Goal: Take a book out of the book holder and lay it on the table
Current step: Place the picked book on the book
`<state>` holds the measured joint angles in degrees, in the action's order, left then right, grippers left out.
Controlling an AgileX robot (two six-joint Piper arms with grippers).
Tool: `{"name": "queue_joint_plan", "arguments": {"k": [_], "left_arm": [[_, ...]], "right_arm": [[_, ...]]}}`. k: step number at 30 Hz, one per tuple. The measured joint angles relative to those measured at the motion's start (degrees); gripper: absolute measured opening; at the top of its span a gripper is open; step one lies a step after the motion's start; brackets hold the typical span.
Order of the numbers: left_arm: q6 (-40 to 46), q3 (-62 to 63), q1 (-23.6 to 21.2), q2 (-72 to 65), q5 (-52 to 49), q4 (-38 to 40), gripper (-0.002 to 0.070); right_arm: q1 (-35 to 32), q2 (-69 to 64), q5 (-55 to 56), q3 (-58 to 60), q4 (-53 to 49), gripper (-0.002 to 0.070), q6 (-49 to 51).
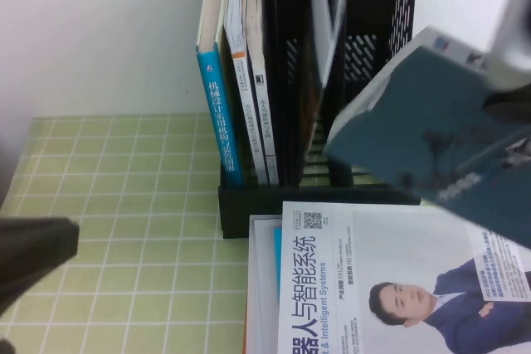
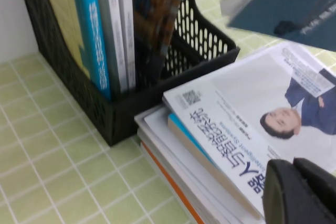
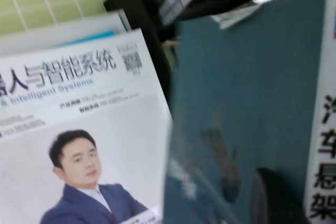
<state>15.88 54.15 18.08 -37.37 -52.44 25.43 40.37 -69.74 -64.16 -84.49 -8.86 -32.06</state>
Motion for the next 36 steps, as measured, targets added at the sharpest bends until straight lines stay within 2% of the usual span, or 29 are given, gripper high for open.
{"name": "queue_joint_plan", "arguments": {"k": [4, 8, 12, 15, 21, 28, 32, 36], "left_arm": [[-1.38, -4.43, 0.0, 3.49, 0.86, 0.0, -0.0002], [-1.85, -5.03, 0.0, 4.87, 1.56, 0.0, -0.0003], [-2.08, -5.03, 0.0, 5.22, 2.22, 0.0, -0.0003], [-2.22, -5.03, 0.0, 5.22, 2.33, 0.12, -0.0003], [-2.4, -5.03, 0.0, 5.22, 2.33, 0.12, -0.0003], [-2.4, -5.03, 0.0, 5.22, 2.33, 0.12, -0.0003], [-2.49, -5.03, 0.0, 5.33, 2.33, 0.12, -0.0003], [-2.49, -5.03, 0.0, 5.33, 2.33, -0.24, -0.0003]], "right_arm": [[13.21, -4.28, -2.39, 1.04, -16.71, 0.0131, 11.55], [23.57, -8.88, -4.39, 4.07, -27.73, 0.0131, 17.06], [29.82, -11.72, -3.89, 8.67, -39.94, 0.0131, 20.23], [31.32, -12.56, -2.41, 11.58, -49.9, 0.0131, 23.21], [31.35, -12.56, -0.57, 15.5, -46.01, 0.0131, 26.11], [31.77, -12.56, 9.44, 29.71, -34.39, 0.0131, 34.4], [31.82, -12.56, 15.58, 35.78, -36.38, 0.0131, 39.38], [31.39, -12.56, 17.31, 38.42, -47.55, 0.0131, 50.21]]}}
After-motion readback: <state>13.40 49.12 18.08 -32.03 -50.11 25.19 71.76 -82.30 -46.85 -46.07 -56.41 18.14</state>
